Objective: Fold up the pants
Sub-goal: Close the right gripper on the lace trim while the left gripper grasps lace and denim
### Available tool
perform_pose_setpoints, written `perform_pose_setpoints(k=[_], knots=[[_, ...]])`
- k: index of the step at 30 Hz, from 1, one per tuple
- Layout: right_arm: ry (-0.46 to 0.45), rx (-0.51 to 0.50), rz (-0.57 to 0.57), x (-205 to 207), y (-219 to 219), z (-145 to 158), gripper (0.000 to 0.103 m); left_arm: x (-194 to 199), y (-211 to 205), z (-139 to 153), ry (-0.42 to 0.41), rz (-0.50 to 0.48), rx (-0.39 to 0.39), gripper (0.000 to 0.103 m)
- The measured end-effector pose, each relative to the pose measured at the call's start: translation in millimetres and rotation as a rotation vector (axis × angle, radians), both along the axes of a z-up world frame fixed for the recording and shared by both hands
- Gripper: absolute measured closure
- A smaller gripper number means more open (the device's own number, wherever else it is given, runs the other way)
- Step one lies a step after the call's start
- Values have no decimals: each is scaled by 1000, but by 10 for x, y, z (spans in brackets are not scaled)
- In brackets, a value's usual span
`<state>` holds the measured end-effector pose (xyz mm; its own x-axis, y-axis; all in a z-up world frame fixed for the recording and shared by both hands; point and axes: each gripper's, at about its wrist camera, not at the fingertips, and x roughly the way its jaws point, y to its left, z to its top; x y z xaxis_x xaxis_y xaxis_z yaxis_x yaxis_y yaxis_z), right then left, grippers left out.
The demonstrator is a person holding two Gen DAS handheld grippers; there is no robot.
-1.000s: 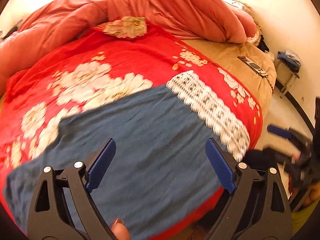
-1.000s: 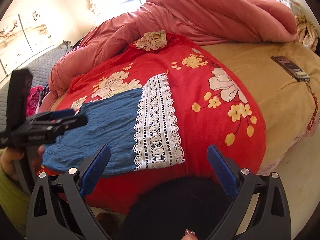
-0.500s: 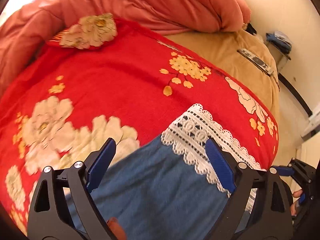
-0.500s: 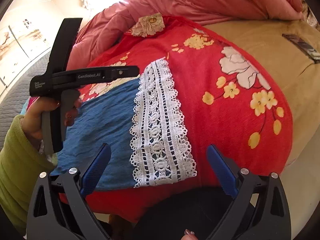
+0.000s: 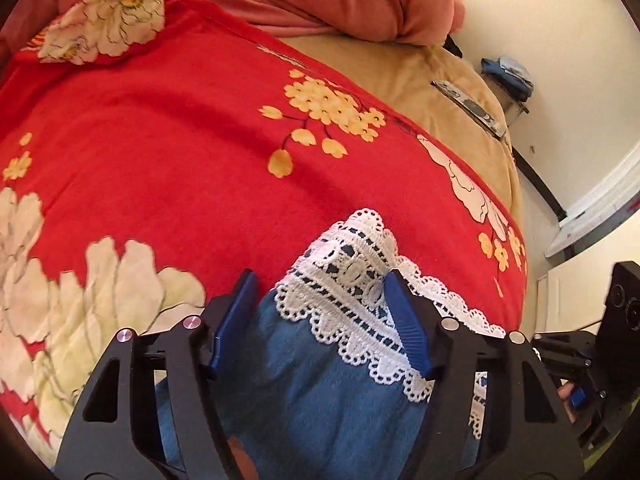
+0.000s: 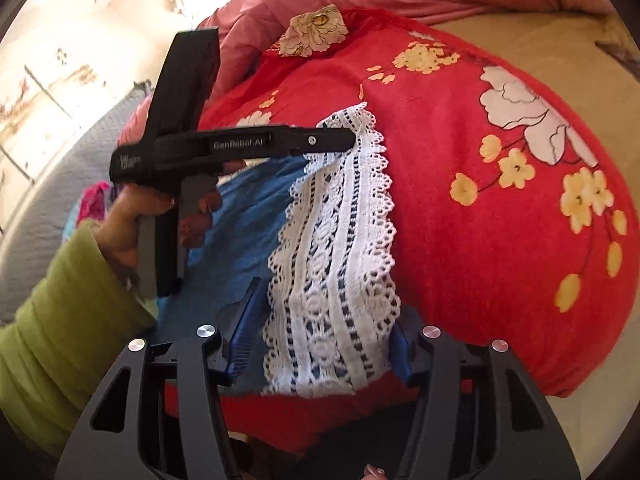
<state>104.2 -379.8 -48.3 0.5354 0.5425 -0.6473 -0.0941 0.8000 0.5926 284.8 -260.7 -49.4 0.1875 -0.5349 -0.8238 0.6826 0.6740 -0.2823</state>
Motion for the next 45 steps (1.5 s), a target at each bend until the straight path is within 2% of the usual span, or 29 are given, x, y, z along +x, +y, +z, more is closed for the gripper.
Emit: perform_pose_setpoints(k=[2,4,6,9,10,12,16,24,28,33,36,38,39,40,42,45], knots=[[5,36,-13,33,-35,-17,56,21,9,0,18,4,-15,49],[9,34,-14,42,-39,-25,70,9,33,25,26,0,-27,60],[0,39,-19,20,-44,-9,80,-21,45,49,18,12,-29,65],[-37,12,-18,-8,-2,65,82,-64,68,84,0,16,-33,75],[-54,-10,-10,0,42,105,82,-75,79,101,-7,16,-36,82],[-91,-66,-2,-19,127,202,82,-90,134,167,-17,18,-51,88],[-145,-118,10,-57,267,357,83,-103,276,283,-10,25,-123,93],[-263,-195,91,-159,699,760,83,-216,835,626,-29,94,-277,93],[-317,-208,176,-157,1048,924,83,-289,1177,721,-30,142,-328,93],[-321,-233,294,-117,1527,891,83,-397,1653,681,-26,225,-324,93],[-306,-263,354,-109,1796,782,83,-486,1894,595,-1,301,-281,93],[-297,-293,398,-111,1973,695,83,-535,2092,566,17,363,-289,91],[-298,-320,416,-121,2074,659,83,-571,2224,550,31,399,-303,84],[-303,-338,432,-152,2148,646,83,-603,2372,528,48,439,-333,72],[-331,-386,475,-212,2326,613,82,-657,2706,476,94,547,-407,64],[-338,-421,532,-259,2575,535,80,-689,3061,370,169,633,-494,57]])
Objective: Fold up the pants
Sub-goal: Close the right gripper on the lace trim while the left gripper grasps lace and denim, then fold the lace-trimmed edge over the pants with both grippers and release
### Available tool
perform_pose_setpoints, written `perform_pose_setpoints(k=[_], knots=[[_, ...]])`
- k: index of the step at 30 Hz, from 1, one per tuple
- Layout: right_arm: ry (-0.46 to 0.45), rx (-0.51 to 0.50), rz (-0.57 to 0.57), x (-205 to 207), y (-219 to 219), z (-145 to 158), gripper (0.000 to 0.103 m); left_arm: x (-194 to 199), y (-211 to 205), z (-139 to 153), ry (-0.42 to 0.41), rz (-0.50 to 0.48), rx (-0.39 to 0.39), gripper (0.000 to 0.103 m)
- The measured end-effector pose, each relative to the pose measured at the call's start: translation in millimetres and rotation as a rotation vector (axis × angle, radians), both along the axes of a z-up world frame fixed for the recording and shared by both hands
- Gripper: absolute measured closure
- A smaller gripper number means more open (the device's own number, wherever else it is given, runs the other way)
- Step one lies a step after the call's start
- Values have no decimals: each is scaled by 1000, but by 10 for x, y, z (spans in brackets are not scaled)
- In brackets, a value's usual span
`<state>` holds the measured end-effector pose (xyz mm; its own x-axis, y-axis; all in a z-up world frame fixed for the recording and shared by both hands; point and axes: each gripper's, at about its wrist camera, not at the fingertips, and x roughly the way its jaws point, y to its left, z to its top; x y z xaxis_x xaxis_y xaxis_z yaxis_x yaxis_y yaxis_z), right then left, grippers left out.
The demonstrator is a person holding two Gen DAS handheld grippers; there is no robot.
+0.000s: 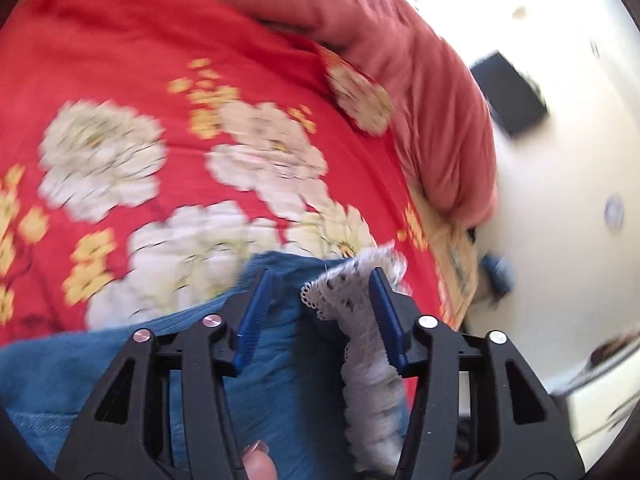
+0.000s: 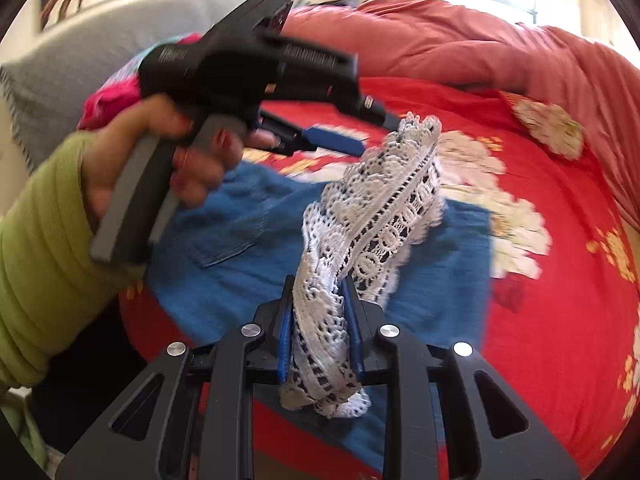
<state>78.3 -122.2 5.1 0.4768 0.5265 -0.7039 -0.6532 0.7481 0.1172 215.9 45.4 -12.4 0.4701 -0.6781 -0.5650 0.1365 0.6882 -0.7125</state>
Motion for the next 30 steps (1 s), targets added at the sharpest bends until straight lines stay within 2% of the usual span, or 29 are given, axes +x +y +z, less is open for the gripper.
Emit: perform_pose_setpoints(k=[2,4,7,9,12,15,18,21,22,26,27,28,29,30], knots=[[10,4,32,-3,141,-73,78,38,94,-57,32,-4,-35,52],[31,11,56,-4,261,-147,60,67,109,-128,68,-23,-40,44],[53,45,104,-55,353,-197,45,95,76,-266,119,-35,14,44],[60,97,122,-86,302,-140,46,117,31,-341,136,-24,72,44],[80,199,82,-20,11,3,45,90,-25,-335,114,-27,101,44],[67,214,-23,131,-321,92,42,76,-72,-277,81,-51,75,55],[78,191,-184,516,-704,94,42,78,-107,-291,74,-62,94,57],[142,199,-253,849,-928,-19,41,103,-144,-356,85,-43,109,75],[174,192,-276,1001,-969,-79,41,106,-148,-367,84,-40,111,82],[314,221,-288,1531,-948,-353,45,95,-155,-341,86,-38,119,91],[351,222,-275,1590,-921,-438,63,71,-158,-274,69,-48,139,91],[369,224,-270,1612,-884,-479,77,56,-162,-216,53,-54,155,91],[379,238,-251,1620,-838,-502,77,34,-158,-161,36,-56,177,91],[365,238,-238,1604,-821,-460,77,12,-161,-106,16,-53,231,91]])
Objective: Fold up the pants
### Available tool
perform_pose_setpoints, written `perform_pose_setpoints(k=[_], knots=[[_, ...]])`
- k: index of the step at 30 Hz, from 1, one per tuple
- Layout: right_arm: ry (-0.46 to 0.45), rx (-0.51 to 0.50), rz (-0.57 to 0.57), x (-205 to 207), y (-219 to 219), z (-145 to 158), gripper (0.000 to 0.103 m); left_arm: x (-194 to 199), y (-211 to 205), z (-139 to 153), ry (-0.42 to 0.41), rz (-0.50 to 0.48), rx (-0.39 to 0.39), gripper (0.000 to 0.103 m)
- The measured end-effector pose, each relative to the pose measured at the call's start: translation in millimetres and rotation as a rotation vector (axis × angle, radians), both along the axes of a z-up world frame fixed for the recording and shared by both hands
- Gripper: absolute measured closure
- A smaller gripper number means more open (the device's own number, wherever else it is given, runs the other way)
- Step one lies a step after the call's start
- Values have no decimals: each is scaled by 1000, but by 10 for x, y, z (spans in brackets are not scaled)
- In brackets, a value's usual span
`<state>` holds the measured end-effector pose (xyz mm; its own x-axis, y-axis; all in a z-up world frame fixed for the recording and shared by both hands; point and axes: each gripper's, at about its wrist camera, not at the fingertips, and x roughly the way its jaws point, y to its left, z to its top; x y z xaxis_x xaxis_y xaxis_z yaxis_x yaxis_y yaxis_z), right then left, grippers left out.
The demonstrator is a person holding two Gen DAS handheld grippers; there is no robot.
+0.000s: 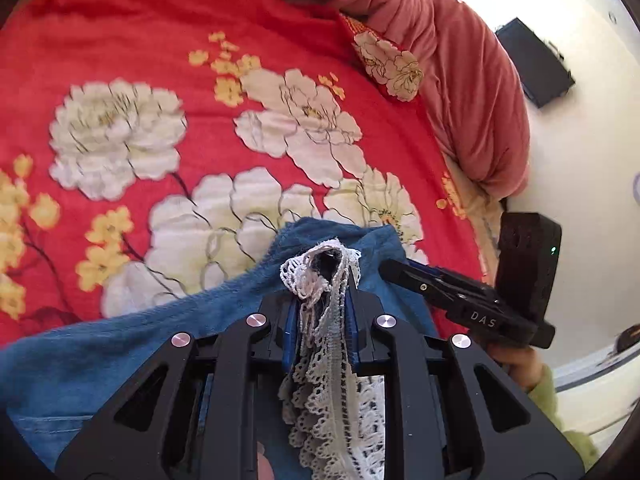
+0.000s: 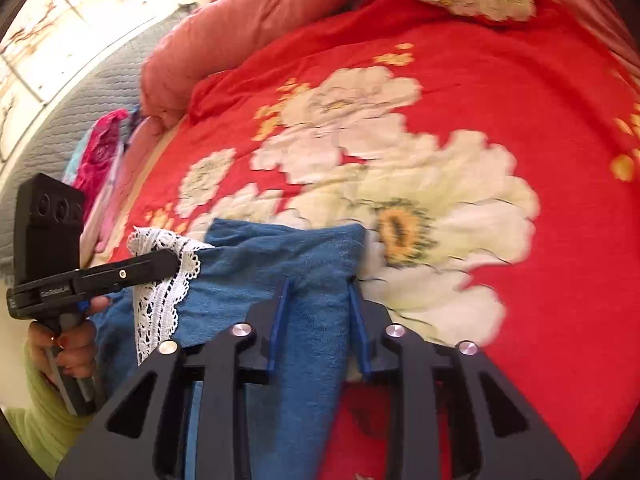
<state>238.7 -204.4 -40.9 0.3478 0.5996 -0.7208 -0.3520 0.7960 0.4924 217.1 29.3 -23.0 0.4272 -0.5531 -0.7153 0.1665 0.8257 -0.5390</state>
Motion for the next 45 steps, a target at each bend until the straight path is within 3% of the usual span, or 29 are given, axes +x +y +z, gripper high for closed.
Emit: perform_pose_setpoints(k=[2,5,8,9,10,12,16,22,29,38,45], knots=[[-41,-24,1,-57,47,34,77,-3,-26,-2,-25,-4,89,91],[-91,-125,6,-97,120,-18,78,56,-46,-181,20,2,135,87],[-133,-179,9,-148,170,-6,74,26,-82,-197,6,14,186,83],[-143,-189,9,-132,180,-8,69,-8,-105,-152,-11,23,218,80],[-155,-191,0,-163,156,19,56,-42,-132,-125,-13,32,247,79],[-174,-148,-9,-215,91,60,46,-96,-206,-79,-13,45,296,79],[-214,-124,-22,-342,1,195,45,-262,-354,17,-64,60,365,74],[-257,-74,-43,-621,-127,397,34,-610,-379,128,-89,109,365,69],[-245,-70,-25,-1009,-157,366,33,-999,-463,263,-144,141,401,66],[-217,-94,9,-1334,-124,264,28,-1351,-501,142,-106,140,374,63],[-183,-115,22,-1434,-123,163,28,-1524,-495,-43,-35,124,294,63]])
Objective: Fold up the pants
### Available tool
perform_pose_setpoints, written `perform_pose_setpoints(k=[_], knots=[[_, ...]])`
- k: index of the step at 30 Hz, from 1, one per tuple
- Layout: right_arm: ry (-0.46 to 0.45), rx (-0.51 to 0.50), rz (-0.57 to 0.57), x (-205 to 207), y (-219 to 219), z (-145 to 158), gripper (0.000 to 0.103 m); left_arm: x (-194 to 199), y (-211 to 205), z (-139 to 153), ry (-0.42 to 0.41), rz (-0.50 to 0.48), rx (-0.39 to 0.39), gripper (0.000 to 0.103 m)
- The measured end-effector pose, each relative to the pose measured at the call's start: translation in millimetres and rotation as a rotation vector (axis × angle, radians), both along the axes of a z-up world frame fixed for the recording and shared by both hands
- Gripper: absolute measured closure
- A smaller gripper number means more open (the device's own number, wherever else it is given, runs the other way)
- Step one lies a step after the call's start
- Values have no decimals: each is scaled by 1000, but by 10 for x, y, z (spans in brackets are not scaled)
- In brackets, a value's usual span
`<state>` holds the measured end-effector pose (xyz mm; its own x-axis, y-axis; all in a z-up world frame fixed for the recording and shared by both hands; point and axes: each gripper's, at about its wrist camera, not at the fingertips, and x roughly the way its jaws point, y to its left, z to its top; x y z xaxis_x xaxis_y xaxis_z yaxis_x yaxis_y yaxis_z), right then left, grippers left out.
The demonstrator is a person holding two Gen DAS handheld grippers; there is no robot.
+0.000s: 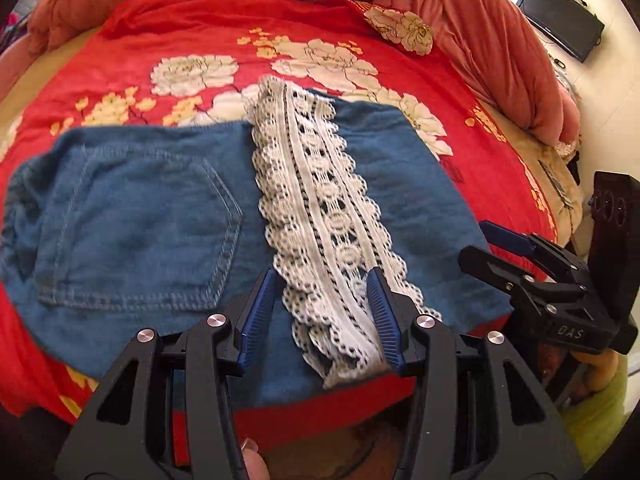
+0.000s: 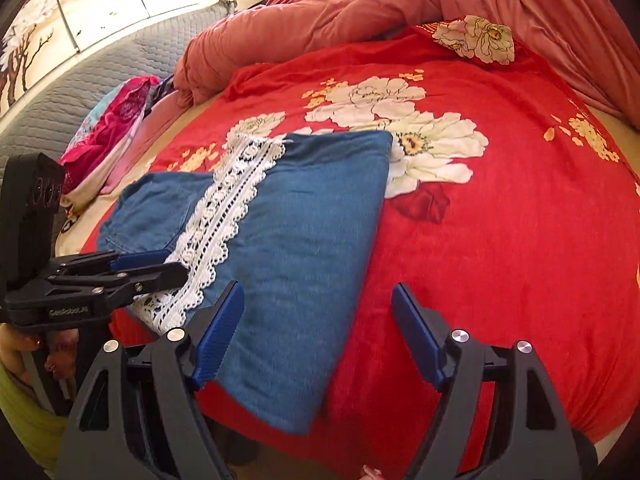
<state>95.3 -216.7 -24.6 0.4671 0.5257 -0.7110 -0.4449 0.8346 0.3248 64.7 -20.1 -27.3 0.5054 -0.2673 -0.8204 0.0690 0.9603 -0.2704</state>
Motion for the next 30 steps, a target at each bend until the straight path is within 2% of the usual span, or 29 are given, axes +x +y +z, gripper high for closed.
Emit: perform_pose_setpoints(k=[5,6,10,13,19,22,30], knots=[[-1,-46,2,-29,56,-47,28,-137,-51,-41,11,8,-51,63],[-2,-51,2,-33,63,-50,28,-163,-92,-50,4,12,-34,66],[-4,-77,0,-45,95,-83,28,-178,-199,-68,-20,14,1,88],[-18,-98,10,-75,131,-66,28,-191,-158,-12,-30,9,0,93],[-83,-168,20,-145,214,-5,28,-238,12,21,-30,29,-5,93],[-72,-181,21,-126,231,-49,28,-222,-28,-34,-19,24,21,92],[-62,-191,15,-112,241,-84,26,-217,-10,-47,-13,22,21,88]])
